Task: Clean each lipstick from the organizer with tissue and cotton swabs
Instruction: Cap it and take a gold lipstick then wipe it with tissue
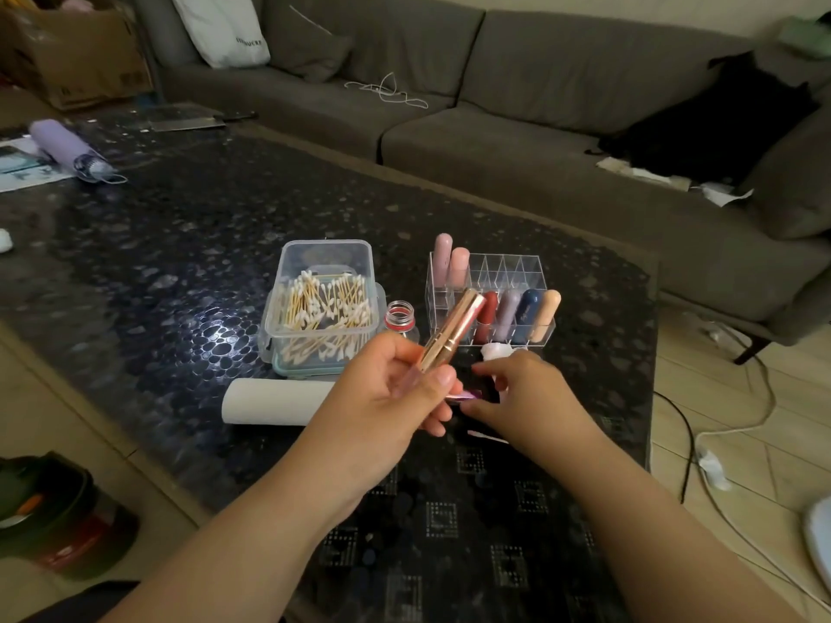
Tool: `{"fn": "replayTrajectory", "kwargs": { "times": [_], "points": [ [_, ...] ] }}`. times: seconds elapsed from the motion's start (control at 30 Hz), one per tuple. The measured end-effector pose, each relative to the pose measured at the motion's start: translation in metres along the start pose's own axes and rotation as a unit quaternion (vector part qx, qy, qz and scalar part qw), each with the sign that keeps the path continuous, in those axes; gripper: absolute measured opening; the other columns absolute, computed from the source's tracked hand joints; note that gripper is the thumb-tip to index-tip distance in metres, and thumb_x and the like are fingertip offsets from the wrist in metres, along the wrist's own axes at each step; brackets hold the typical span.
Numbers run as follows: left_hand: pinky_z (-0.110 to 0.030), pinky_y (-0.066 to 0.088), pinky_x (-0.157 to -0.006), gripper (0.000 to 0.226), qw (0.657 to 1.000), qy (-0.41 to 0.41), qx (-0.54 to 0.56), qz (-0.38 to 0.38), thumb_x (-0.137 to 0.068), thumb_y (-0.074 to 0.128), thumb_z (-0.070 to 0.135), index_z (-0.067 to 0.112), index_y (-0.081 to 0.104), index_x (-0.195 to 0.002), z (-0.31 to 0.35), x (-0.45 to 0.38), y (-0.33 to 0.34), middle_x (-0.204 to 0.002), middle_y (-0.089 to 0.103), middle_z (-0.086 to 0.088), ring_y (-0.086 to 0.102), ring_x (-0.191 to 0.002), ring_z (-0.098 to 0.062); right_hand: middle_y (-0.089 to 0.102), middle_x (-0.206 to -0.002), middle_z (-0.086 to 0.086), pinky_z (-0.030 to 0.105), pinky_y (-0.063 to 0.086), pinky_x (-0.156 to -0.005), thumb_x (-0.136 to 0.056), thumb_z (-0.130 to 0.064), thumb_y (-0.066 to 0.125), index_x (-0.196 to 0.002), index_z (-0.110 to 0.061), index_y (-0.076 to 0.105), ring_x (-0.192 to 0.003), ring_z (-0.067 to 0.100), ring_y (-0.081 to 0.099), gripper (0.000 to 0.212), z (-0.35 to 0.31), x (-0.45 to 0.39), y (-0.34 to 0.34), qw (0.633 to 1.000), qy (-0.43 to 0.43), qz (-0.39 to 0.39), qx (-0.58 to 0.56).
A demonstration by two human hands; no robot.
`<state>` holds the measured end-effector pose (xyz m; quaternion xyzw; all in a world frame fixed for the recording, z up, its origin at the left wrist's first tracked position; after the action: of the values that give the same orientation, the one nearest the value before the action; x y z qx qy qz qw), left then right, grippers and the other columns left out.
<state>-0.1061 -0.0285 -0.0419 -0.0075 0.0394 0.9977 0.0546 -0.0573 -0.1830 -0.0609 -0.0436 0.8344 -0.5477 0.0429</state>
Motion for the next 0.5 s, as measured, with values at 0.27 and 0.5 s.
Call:
{"fn": "replayTrajectory", "kwargs": {
  "times": [0.27, 0.5],
  "points": [
    [-0.042, 0.043, -0.081, 0.023, 0.999, -0.013, 0.012, 0.037, -0.095, 0.049, 0.042, 0.022, 0.059, -0.089, -0.008, -0.001, 0.004, -0.068, 0.054, 0.003, 0.049, -0.064, -0.012, 0.064, -0.071, 0.0, 0.005, 0.039, -0.052, -0.094, -0.033, 0.052, -0.091, -0.031, 0.068, -0.062, 0.005, 0.055, 0.017, -0.016, 0.025, -0.053, 0.937, 0.021, 0.129, -0.324],
    [-0.033, 0.045, -0.076, 0.016, 0.999, 0.011, -0.034, 0.035, -0.095, 0.046, 0.03, 0.025, 0.06, -0.092, -0.014, -0.004, 0.011, -0.068, 0.059, 0.012, 0.053, -0.068, -0.008, 0.07, -0.082, -0.009, 0.004, 0.045, -0.066, -0.086, -0.038, 0.061, -0.092, -0.033, 0.069, -0.081, 0.001, 0.063, 0.012, -0.023, 0.033, -0.055, 0.915, 0.011, 0.12, -0.385]
  ]
}}
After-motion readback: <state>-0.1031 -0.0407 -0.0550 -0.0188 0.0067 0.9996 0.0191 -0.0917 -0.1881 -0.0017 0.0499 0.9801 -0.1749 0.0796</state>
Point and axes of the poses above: each hand's wrist, its own x-axis away from the middle knuckle, its own y-axis out of the palm, z = x × y, the point moved 4 cm from there along -x, towards the middle knuckle
